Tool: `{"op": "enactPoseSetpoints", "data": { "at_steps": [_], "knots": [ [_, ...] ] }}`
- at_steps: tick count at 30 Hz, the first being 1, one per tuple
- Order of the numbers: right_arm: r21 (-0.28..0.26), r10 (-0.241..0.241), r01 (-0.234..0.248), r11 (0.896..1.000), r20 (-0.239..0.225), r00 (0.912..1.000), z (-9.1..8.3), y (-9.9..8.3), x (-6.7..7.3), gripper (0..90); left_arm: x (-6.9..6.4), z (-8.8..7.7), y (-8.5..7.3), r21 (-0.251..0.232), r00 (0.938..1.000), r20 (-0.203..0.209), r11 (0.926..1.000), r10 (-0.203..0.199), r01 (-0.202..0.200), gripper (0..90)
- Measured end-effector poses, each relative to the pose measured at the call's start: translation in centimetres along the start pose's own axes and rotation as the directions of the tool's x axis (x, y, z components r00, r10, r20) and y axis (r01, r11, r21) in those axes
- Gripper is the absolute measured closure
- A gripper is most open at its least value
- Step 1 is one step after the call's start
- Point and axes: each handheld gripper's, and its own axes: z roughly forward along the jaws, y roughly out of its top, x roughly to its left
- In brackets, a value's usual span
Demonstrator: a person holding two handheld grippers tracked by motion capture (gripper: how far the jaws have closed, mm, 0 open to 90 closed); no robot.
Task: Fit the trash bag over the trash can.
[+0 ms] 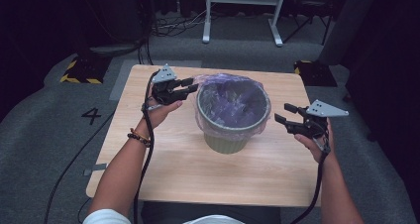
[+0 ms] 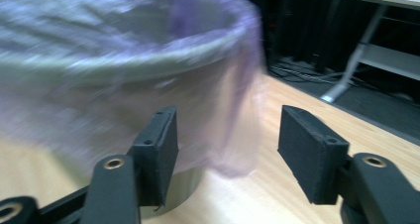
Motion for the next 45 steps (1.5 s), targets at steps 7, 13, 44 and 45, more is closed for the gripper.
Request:
{"op": "enactPoseSetpoints", "data": {
  "at_steps": [7,13,44,45],
  "knots": [
    [-0.016,-0.083,0.082,0.997,-0.106,0.9909,-0.5,-1.3,2.4,30.0,-0.3,1.2,-0.3,0.024,0.9993,0.012,0.9991,0.034,-0.034,85.0],
    [-0.001,-0.132,0.132,0.991,-0.114,0.9847,0.8,-1.6,4.3,27.7,-0.1,1.6,-0.6,0.018,0.9994,0.025,0.9995,0.026,-0.026,90.0],
    [0.166,-0.074,0.091,0.982,-0.106,0.9917,4.0,-5.5,3.0,90.0,-0.2,4.4,-5.2,0.205,0.9987,0.036,0.9777,0.038,-0.044,90.0],
    [0.170,-0.071,0.088,0.982,-0.103,0.9922,4.1,-5.6,2.9,90.0,-0.2,4.3,-5.3,0.207,0.9988,0.036,0.9775,0.034,-0.041,90.0]
  ]
}}
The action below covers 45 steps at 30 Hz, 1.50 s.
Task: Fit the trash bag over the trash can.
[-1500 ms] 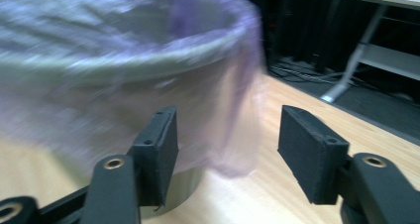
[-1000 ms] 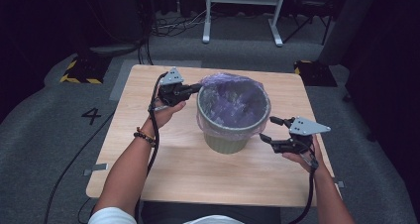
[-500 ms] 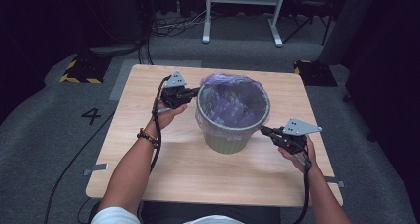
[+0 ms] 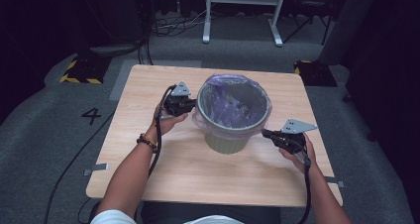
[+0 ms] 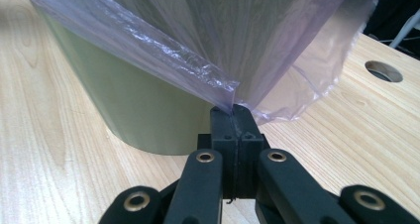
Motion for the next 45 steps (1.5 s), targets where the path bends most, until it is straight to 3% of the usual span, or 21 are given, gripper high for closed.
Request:
{"op": "enactPoseSetpoints", "data": {
  "at_steps": [4,5,8,10,13,16,18,19,21,24,28,30,32,35,38,39,42,45],
  "knots": [
    [0.024,-0.005,0.005,1.000,0.001,1.0000,0.1,0.0,0.0,90.0,-0.2,-0.2,-0.3,0.023,0.9999,-0.010,0.9997,0.010,-0.009,90.0],
    [0.033,-0.003,0.003,0.999,-0.002,1.0000,0.2,0.0,0.0,90.0,-0.4,-0.4,-0.5,0.033,0.9987,-0.044,0.9991,0.027,-0.026,90.0],
    [0.023,-0.002,0.002,1.000,0.002,1.0000,0.1,0.0,0.0,90.0,-0.6,-1.1,-0.6,0.024,0.9965,-0.084,0.9997,0.010,-0.008,60.6],
    [0.005,0.007,-0.007,1.000,0.006,1.0000,-0.2,0.1,-0.1,89.0,-0.6,-1.6,-0.7,0.006,0.9971,-0.074,0.9999,0.014,-0.014,56.8],
    [-0.017,0.011,-0.011,1.000,0.009,0.9999,-0.8,0.2,0.0,85.3,-0.8,-3.1,-0.7,-0.011,0.9961,-0.088,0.9999,0.010,-0.011,36.7],
    [-0.036,0.011,-0.011,0.999,0.014,0.9998,-1.4,0.4,0.0,81.6,-1.0,-4.1,-0.8,-0.026,0.9971,-0.076,0.9996,0.006,-0.008,28.6],
    [-0.053,0.018,-0.017,0.998,0.010,0.9998,-1.7,0.6,0.0,77.6,-1.4,-4.7,-0.8,-0.025,0.9974,-0.068,0.9994,0.023,-0.025,27.1],
    [-0.074,0.019,-0.018,0.997,0.005,0.9998,-2.3,0.8,0.1,69.4,-1.7,-5.0,-0.9,-0.023,0.9977,-0.062,0.9993,0.028,-0.030,26.2],
    [-0.085,0.031,-0.030,0.996,0.010,0.9995,-2.7,0.9,0.2,61.4,-2.8,-6.0,-1.4,-0.031,0.9973,-0.053,0.9982,0.050,-0.052,25.1],
    [-0.088,0.027,-0.026,0.996,0.009,0.9996,-3.2,1.1,0.3,56.4,-3.4,-6.4,-1.9,-0.024,0.9984,-0.032,0.9986,0.046,-0.046,20.9],
    [-0.101,0.046,-0.043,0.994,0.029,0.9985,-4.0,1.4,0.3,40.2,-4.5,-6.9,-3.5,0.013,0.9989,-0.018,0.9990,0.043,-0.042,18.1],
    [-0.105,0.058,-0.054,0.993,0.037,0.9976,-4.2,1.4,0.2,34.9,-4.8,-7.2,-4.4,0.024,0.9973,-0.036,0.9977,0.064,-0.063,17.8],
    [-0.105,0.071,-0.066,0.992,0.052,0.9961,-4.3,1.5,0.0,29.2,-4.5,-7.3,-5.2,0.042,0.9980,-0.044,0.9982,0.045,-0.044,17.0],
    [-0.106,0.086,-0.079,0.991,0.062,0.9944,-4.6,1.5,-0.3,24.0,-4.5,-7.4,-6.2,0.073,0.9990,-0.042,0.9972,0.016,-0.013,16.9],
    [-0.116,0.091,-0.085,0.990,0.053,0.9944,-4.8,1.5,-0.4,22.3,-4.7,-7.5,-6.9,0.082,0.9988,-0.042,0.9964,0.024,-0.020,16.9],
    [-0.124,0.089,-0.084,0.989,0.036,0.9954,-5.1,1.5,-0.6,18.6,-4.9,-7.4,-7.5,0.105,0.9986,-0.045,0.9943,0.026,-0.021,16.8],
    [-0.111,0.074,-0.068,0.991,0.043,0.9964,-5.3,1.7,-0.6,18.6,-5.1,-7.1,-8.4,0.128,0.9998,-0.021,0.9918,-0.002,0.005,17.0],
    [-0.092,0.047,-0.041,0.995,0.057,0.9973,-5.4,1.9,-0.5,18.6,-5.2,-6.5,-9.2,0.170,0.9997,-0.023,0.9854,0.007,-0.003,16.9]
  ]
}}
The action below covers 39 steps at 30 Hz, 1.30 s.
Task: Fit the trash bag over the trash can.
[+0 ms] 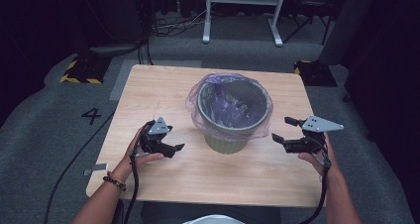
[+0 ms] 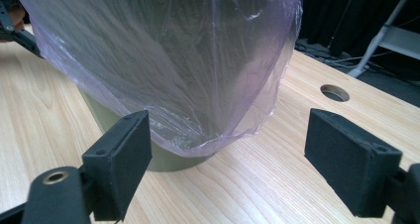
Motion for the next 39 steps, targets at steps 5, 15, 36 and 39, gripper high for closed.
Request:
{"op": "enactPoseSetpoints", "data": {
  "at_steps": [5,15,36,39],
  "knots": [
    [0.028,-0.041,0.041,0.999,0.011,0.9991,0.1,0.5,0.6,17.7,-0.1,0.7,-1.0,0.039,0.9994,0.033,0.9992,-0.007,0.005,16.7],
    [-0.002,-0.034,0.034,0.999,0.016,0.9993,-0.4,1.6,0.7,17.5,-0.3,0.3,-2.6,0.036,0.9986,0.035,0.9986,-0.040,0.038,17.4],
    [-0.065,-0.039,0.040,0.997,0.016,0.9991,-0.4,5.5,1.0,17.9,-0.7,0.7,-3.7,0.084,0.9992,0.029,0.9962,-0.026,0.023,16.0],
    [-0.073,-0.041,0.041,0.996,0.013,0.9991,-0.3,5.8,1.0,17.8,-0.7,0.7,-3.7,0.084,0.9992,0.029,0.9961,-0.028,0.026,15.6]
  ]
}}
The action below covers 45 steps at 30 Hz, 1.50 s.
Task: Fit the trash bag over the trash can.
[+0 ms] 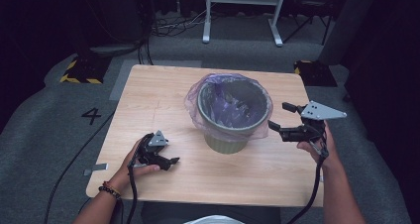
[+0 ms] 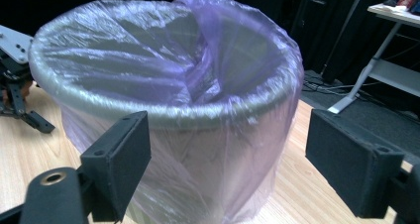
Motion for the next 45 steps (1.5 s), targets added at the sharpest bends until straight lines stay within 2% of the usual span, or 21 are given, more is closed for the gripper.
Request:
{"op": "enactPoseSetpoints", "data": {
  "at_steps": [13,22,29,30,33,45],
  "knots": [
    [0.001,-0.021,0.021,1.000,-0.041,0.9989,1.7,1.9,0.6,17.3,0.0,0.1,0.1,0.000,1.0000,0.000,1.0000,-0.005,0.005,14.6],
    [0.024,-0.028,0.030,0.999,-0.060,0.9978,2.9,2.9,1.0,17.3,0.0,0.1,0.1,0.000,1.0000,0.000,1.0000,-0.006,0.006,14.5],
    [0.070,-0.034,0.038,0.997,-0.066,0.9972,4.5,3.8,1.4,16.9,0.0,0.1,0.1,-0.001,1.0000,0.001,1.0000,-0.005,0.005,14.5],
    [0.094,-0.036,0.043,0.995,-0.071,0.9968,5.1,4.0,1.5,16.7,0.0,0.1,0.1,-0.001,1.0000,0.001,1.0000,-0.005,0.005,14.6],
    [0.119,-0.033,0.042,0.992,-0.076,0.9966,5.9,4.2,1.7,16.7,0.0,0.1,0.1,0.000,1.0000,0.001,1.0000,-0.005,0.005,14.6],
    [0.191,-0.022,0.039,0.981,-0.087,0.9959,7.9,4.5,2.0,17.4,0.0,0.1,0.1,-0.001,1.0000,0.001,1.0000,-0.005,0.005,14.5]
  ]
}}
